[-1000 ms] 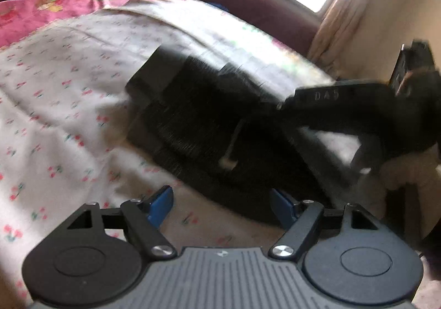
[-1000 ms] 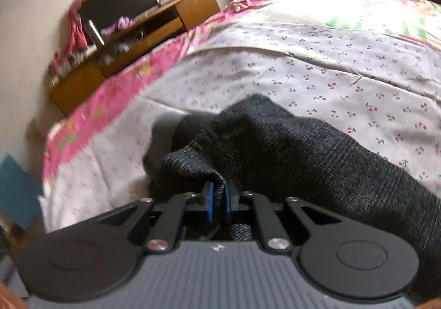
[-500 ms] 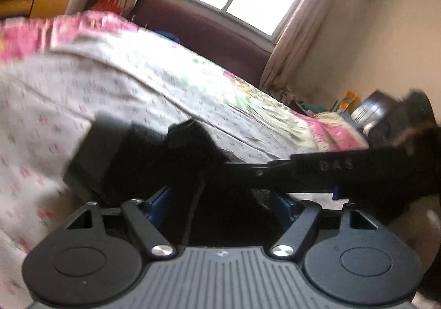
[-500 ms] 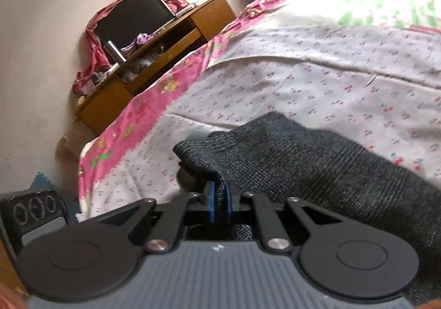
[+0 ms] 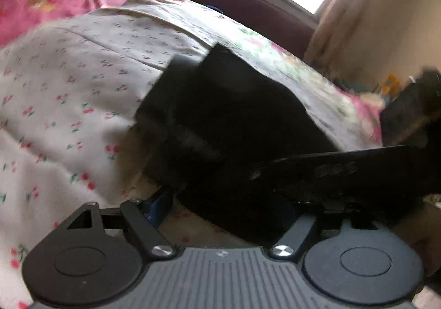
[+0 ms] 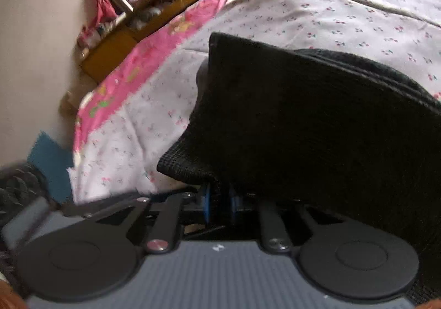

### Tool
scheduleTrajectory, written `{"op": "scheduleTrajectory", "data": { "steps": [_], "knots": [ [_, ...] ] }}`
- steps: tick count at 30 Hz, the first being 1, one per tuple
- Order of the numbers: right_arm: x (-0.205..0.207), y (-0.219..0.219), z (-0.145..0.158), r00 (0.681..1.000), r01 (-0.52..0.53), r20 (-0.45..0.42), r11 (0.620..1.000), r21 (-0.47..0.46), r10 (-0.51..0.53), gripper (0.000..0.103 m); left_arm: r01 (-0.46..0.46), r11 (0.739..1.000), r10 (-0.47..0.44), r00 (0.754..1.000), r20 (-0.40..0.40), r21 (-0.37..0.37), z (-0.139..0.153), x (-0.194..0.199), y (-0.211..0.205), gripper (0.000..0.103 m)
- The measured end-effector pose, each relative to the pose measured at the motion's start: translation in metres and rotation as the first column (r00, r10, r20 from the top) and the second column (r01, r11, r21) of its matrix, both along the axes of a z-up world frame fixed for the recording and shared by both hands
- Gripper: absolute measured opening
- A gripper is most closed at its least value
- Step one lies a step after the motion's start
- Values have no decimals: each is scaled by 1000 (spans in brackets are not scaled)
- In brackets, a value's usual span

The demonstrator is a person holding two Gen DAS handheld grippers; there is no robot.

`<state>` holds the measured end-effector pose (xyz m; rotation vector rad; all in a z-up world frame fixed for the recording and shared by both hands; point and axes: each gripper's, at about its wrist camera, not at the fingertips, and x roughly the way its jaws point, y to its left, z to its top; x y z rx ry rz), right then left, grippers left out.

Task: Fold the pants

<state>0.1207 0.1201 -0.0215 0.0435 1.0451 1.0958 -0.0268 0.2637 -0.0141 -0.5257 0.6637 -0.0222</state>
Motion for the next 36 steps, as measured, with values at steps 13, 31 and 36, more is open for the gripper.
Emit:
{"op": "scheduleTrajectory", "data": {
  "steps": [13, 31, 36],
  "knots": [
    [14, -226, 49, 836, 519, 222, 854, -19, -503, 41, 57, 979, -89, 983, 160, 194, 60, 12, -42, 92],
    [15, -384, -22, 745, 666, -199, 729, 160, -637, 44, 191, 930, -169, 981, -96, 314, 48, 110, -93, 88],
    [31, -367, -41, 803, 578, -328, 783, 227, -498, 49, 367, 867, -342, 930, -135, 337, 32, 112, -151, 88]
  ]
}}
